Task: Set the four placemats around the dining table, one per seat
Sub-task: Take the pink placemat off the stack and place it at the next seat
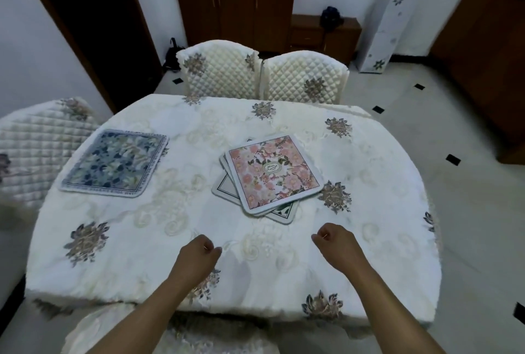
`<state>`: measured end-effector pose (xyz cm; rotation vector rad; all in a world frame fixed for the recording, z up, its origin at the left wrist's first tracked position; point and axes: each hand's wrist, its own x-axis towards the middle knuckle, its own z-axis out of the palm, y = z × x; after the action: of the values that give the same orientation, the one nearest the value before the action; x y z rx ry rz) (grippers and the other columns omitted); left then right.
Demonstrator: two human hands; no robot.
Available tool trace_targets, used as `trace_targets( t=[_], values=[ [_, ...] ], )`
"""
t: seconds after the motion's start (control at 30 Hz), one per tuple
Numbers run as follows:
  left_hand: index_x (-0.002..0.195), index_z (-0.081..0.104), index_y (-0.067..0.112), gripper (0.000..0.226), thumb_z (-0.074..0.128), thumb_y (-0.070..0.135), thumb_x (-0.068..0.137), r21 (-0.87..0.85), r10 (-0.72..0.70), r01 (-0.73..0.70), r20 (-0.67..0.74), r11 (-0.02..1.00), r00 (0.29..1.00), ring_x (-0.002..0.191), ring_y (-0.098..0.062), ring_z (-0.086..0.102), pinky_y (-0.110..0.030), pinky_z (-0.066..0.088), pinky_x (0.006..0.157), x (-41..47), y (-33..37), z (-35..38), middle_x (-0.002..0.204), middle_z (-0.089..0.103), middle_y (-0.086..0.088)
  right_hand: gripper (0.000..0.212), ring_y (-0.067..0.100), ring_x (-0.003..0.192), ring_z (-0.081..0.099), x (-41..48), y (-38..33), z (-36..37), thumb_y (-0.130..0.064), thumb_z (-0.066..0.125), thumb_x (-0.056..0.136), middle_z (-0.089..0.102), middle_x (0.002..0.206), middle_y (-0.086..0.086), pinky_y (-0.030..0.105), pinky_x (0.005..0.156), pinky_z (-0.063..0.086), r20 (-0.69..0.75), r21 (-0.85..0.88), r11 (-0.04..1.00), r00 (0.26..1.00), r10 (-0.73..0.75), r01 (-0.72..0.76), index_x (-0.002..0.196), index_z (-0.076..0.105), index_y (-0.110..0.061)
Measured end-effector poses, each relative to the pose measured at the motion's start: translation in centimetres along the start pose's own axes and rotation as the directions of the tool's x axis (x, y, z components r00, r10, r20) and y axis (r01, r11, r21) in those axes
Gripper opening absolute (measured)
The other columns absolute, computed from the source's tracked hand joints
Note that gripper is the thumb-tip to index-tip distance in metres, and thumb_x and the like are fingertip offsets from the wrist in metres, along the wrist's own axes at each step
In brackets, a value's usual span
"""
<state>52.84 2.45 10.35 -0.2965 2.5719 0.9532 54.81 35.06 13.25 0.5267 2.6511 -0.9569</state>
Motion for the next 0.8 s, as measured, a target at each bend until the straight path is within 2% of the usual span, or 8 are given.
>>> trace_targets(
  t=[0.17,0.27,0.37,0.43,0.5,0.53,0.67,0.8],
  values=[
    [0.084,0.058,0.019,0.019,0.062,0.037,0.085,-0.097,-0.044,0.042,-0.027,0.994,0.999,0.067,-0.008,0.057,-0.024,0.037,0.054,6.2,3.3,2.1,0.078,0.063,0.006,0.017,0.006,0.068,0.056,3.7,1.2,-0.8,-0.035,0.061,0.087,0.062,0.075,-0.007,0.022,0.052,0.035,0.010,-0.039,0.999,1.000,0.022,-0.022,0.079,0.062,-0.020],
    [0.082,0.053,0.015,0.020,0.062,0.032,0.087,-0.127,-0.098,0.092,-0.044,0.988,0.994,0.070,-0.017,0.050,-0.028,0.037,0.061,9.5,4.9,3.9,0.075,0.054,0.004,0.016,0.015,0.074,0.057,7.9,2.2,-1.9,-0.033,0.062,0.086,0.064,0.079,-0.003,0.024,0.057,0.036,0.025,-0.042,0.998,0.999,0.046,-0.044,0.080,0.064,-0.018],
    [0.087,0.048,0.016,0.020,0.061,0.031,0.088,-0.116,-0.193,0.186,-0.051,0.976,0.980,0.072,-0.017,0.046,-0.028,0.034,0.057,12.5,6.0,6.0,0.074,0.048,0.004,0.017,0.021,0.077,0.059,14.0,2.9,-3.0,-0.029,0.061,0.085,0.066,0.077,0.001,0.029,0.065,0.043,0.040,-0.033,0.999,0.999,0.031,-0.030,0.079,0.063,-0.013],
    [0.083,0.048,0.017,0.021,0.060,0.033,0.089,-0.123,-0.264,0.257,-0.041,0.959,0.964,0.072,-0.019,0.050,-0.029,0.035,0.059,14.6,6.9,7.6,0.072,0.047,0.004,0.017,0.011,0.062,0.066,18.5,3.4,-3.5,-0.025,0.060,0.085,0.067,0.068,0.000,0.021,0.056,0.050,0.054,0.021,0.999,0.998,0.043,-0.044,0.081,0.060,-0.009],
    [0.067,0.049,0.017,0.028,0.060,0.032,0.088,-0.147,-0.303,0.292,-0.059,0.945,0.951,0.061,-0.018,0.051,-0.030,0.036,0.058,15.9,7.6,8.3,0.064,0.051,0.001,0.018,-0.002,0.037,0.055,21.8,3.5,-3.5,-0.022,0.061,0.087,0.059,0.059,-0.007,0.011,0.032,0.037,0.047,0.066,0.996,0.997,0.060,-0.063,0.089,0.056,-0.005],
    [0.063,0.052,0.017,0.030,0.062,0.031,0.087,-0.187,-0.324,0.311,-0.044,0.932,0.945,0.058,-0.019,0.054,-0.030,0.038,0.058,16.1,7.6,8.3,0.063,0.055,-0.001,0.019,-0.001,0.038,0.054,22.5,3.2,-3.4,-0.023,0.063,0.088,0.056,0.063,-0.007,0.011,0.031,0.033,0.035,0.083,0.994,0.997,0.070,-0.073,0.093,0.053,-0.007],
    [0.086,0.069,0.007,0.026,0.066,0.032,0.083,-0.309,-0.433,0.404,-0.028,0.861,0.901,0.068,-0.026,0.060,-0.032,0.045,0.066,17.2,8.9,10.6,0.076,0.066,-0.010,0.024,0.021,0.071,0.054,26.9,4.7,-2.3,-0.032,0.064,0.087,0.052,0.077,-0.001,0.027,0.062,0.036,0.115,0.030,0.996,0.990,0.085,-0.089,0.093,0.051,-0.012],
    [0.095,0.069,0.002,0.025,0.064,0.023,0.084,-0.403,-0.497,0.427,-0.082,0.809,0.864,0.077,-0.034,0.066,-0.032,0.046,0.066,16.9,9.8,10.8,0.090,0.070,-0.021,0.022,0.024,0.077,0.050,28.0,5.5,-1.2,-0.029,0.064,0.088,0.055,0.079,0.005,0.031,0.068,0.036,0.122,0.068,0.995,0.991,0.061,-0.070,0.086,0.055,-0.008]
  ],
)
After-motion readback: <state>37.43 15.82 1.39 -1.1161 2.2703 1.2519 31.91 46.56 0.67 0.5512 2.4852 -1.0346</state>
